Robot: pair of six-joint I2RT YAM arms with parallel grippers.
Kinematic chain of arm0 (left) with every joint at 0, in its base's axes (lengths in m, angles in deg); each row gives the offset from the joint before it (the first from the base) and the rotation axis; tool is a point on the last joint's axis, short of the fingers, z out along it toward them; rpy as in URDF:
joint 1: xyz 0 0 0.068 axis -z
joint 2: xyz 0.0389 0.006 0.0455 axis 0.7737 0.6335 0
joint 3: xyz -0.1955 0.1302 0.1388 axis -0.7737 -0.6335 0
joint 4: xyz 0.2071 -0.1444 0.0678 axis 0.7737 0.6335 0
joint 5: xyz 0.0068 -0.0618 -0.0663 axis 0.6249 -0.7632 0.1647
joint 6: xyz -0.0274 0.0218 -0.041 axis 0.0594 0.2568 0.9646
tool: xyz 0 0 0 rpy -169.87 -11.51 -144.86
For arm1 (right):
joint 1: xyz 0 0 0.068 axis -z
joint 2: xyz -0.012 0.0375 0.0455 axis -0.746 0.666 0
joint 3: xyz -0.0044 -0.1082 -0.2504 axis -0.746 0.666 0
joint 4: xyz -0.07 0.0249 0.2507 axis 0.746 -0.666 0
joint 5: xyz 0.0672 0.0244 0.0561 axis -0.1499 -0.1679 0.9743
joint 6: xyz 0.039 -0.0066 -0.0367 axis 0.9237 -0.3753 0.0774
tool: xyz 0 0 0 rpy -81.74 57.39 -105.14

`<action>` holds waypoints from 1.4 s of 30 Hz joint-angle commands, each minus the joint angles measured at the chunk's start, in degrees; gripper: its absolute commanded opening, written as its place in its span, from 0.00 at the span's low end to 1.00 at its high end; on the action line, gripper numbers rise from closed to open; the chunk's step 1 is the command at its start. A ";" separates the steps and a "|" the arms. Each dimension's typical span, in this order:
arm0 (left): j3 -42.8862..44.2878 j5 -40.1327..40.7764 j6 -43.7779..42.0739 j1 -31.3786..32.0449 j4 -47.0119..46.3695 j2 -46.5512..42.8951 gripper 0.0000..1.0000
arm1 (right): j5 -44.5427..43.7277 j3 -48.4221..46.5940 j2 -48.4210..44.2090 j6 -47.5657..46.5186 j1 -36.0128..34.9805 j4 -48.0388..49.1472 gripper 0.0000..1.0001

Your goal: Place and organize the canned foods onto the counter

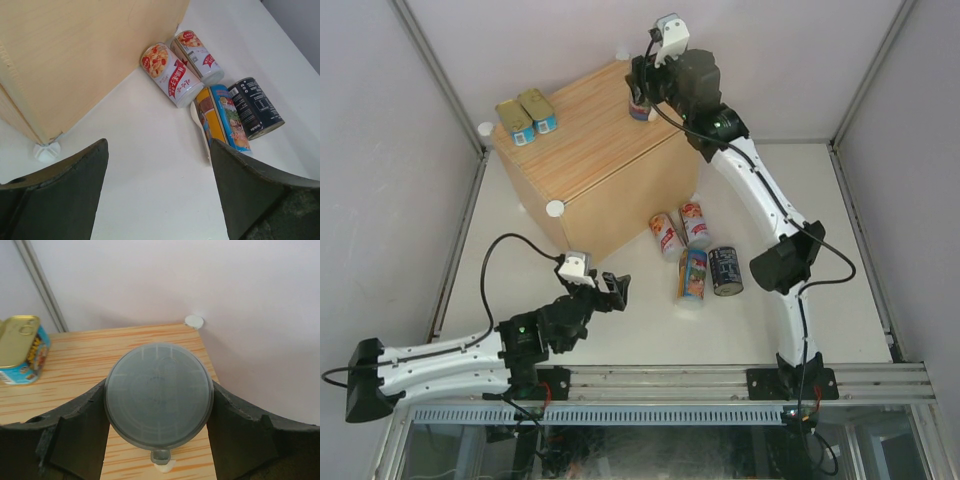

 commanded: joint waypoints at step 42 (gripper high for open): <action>-1.82 2.56 -6.88 0.15 -20.02 11.31 0.87 | 5.53 -5.94 8.13 4.58 3.13 14.79 0.82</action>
